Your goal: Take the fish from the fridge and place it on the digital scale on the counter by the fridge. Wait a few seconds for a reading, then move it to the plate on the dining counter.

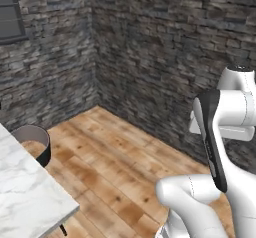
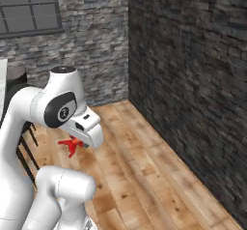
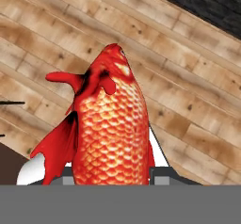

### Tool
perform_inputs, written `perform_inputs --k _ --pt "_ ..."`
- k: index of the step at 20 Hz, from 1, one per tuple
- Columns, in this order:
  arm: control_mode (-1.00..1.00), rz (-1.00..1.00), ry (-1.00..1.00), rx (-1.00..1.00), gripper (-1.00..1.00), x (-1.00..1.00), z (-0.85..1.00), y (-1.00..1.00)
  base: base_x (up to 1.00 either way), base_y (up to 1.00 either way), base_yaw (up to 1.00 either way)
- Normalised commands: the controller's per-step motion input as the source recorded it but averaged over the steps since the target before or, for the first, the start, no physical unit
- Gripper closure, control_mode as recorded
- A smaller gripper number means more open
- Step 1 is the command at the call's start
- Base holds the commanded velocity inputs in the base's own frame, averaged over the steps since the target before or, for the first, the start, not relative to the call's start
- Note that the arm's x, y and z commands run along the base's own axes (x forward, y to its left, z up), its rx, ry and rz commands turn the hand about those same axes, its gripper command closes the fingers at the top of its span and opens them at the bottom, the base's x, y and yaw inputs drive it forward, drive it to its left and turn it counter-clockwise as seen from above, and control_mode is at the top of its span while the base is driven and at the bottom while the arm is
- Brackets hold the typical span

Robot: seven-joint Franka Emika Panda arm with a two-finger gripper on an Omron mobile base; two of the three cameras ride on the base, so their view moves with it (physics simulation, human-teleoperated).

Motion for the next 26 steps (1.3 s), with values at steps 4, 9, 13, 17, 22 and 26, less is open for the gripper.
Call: perform_inputs --k 4,9,13,17,22,26 --pt "1.0 0.0 0.0 0.0 1.0 0.0 0.0 0.0 0.93 -0.63 0.48" --pt "1.0 0.0 0.0 0.0 1.0 0.0 0.0 0.0 0.98 -0.5 0.5" --pt "1.0 0.0 0.0 0.0 1.0 0.0 0.0 0.0 1.0 -0.25 0.63" --pt "1.0 0.0 0.0 0.0 1.0 0.0 0.0 0.0 0.98 -0.17 0.69" --pt "1.0 0.0 0.0 0.0 1.0 0.0 0.0 0.0 0.96 -0.17 0.69" --pt "1.0 0.0 0.0 0.0 1.0 0.0 0.0 0.0 0.91 -0.4 0.62"
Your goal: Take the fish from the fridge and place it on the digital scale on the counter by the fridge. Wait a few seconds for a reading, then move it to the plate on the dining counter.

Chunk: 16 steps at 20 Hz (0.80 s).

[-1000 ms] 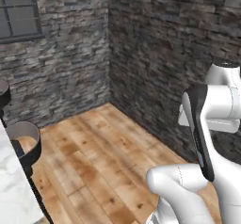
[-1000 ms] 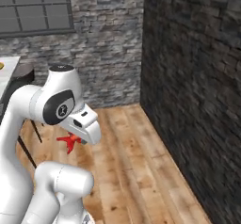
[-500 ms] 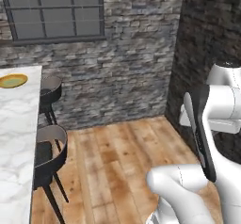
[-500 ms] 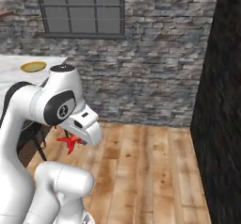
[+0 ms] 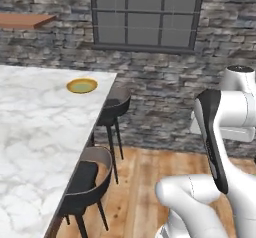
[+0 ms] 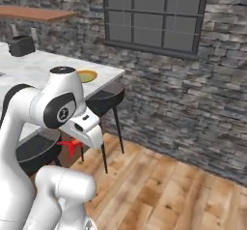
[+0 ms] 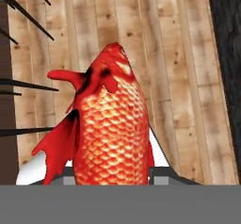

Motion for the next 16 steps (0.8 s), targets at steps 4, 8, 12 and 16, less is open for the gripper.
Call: perform_inputs --k 4,8,12,16 --pt "1.0 0.0 0.0 0.0 1.0 0.0 0.0 0.0 0.82 -0.55 0.57" --pt "1.0 0.0 0.0 0.0 1.0 0.0 0.0 0.0 0.74 -0.54 0.57" --pt "1.0 0.0 0.0 0.0 1.0 0.0 0.0 0.0 0.62 -0.54 0.59" --pt "1.0 0.0 0.0 0.0 1.0 0.0 0.0 0.0 0.46 -0.57 0.6"
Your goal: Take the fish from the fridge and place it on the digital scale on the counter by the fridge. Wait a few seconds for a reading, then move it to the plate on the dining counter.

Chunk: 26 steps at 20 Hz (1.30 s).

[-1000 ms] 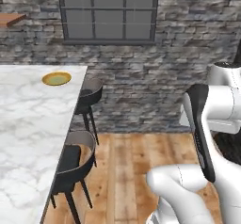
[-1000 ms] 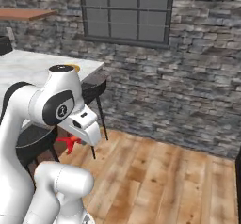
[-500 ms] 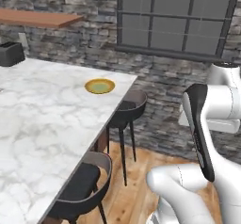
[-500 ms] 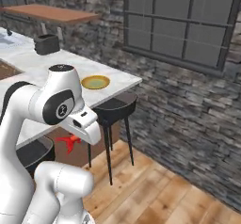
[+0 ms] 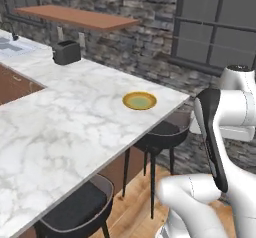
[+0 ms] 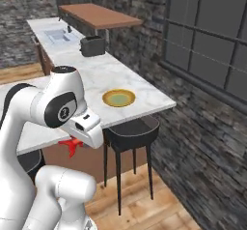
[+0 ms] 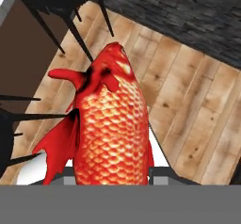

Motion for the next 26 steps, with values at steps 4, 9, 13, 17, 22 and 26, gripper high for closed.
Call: perform_inputs --k 4,9,13,17,22,26 --pt "1.0 0.0 0.0 0.0 1.0 0.0 0.0 0.0 0.38 -0.61 0.6" --pt "1.0 0.0 0.0 0.0 1.0 0.0 0.0 0.0 0.54 -0.59 0.57" --pt "1.0 0.0 0.0 0.0 1.0 0.0 0.0 0.0 0.79 -0.5 0.44" --pt "1.0 0.0 0.0 0.0 1.0 0.0 0.0 0.0 0.91 -0.19 0.21" --pt "-1.0 0.15 0.15 0.03 1.0 0.99 0.0 -0.06 0.0 0.0 0.0" --pt "-1.0 0.12 0.12 0.0 1.0 1.0 -0.04 -0.04 0.0 0.0 0.0"
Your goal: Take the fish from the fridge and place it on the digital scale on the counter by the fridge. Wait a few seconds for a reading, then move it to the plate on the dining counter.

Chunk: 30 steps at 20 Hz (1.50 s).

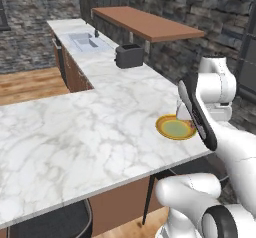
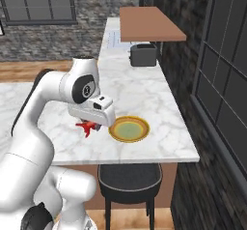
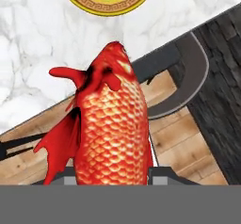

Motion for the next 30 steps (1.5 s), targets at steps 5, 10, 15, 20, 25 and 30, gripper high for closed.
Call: perform_inputs --k 5,10,15,20,25,30 --pt "-1.0 0.11 0.1 0.0 1.0 1.0 -0.34 -0.09 0.0 0.0 0.0" --pt "-1.0 0.06 0.06 0.01 1.0 0.98 -0.72 -0.08 0.0 0.0 0.0" --pt "-1.0 0.03 0.01 0.01 1.0 0.96 -0.69 -0.2 0.0 0.0 0.0" --pt "-1.0 0.02 0.0 0.03 1.0 0.58 -0.44 -0.55 0.0 0.0 0.0" --pt "-1.0 0.01 -0.02 0.02 1.0 0.07 -0.37 -0.5 0.0 0.0 0.0" --pt "-1.0 0.01 -0.12 0.0 1.0 0.0 -0.35 -0.17 0.0 0.0 0.0"
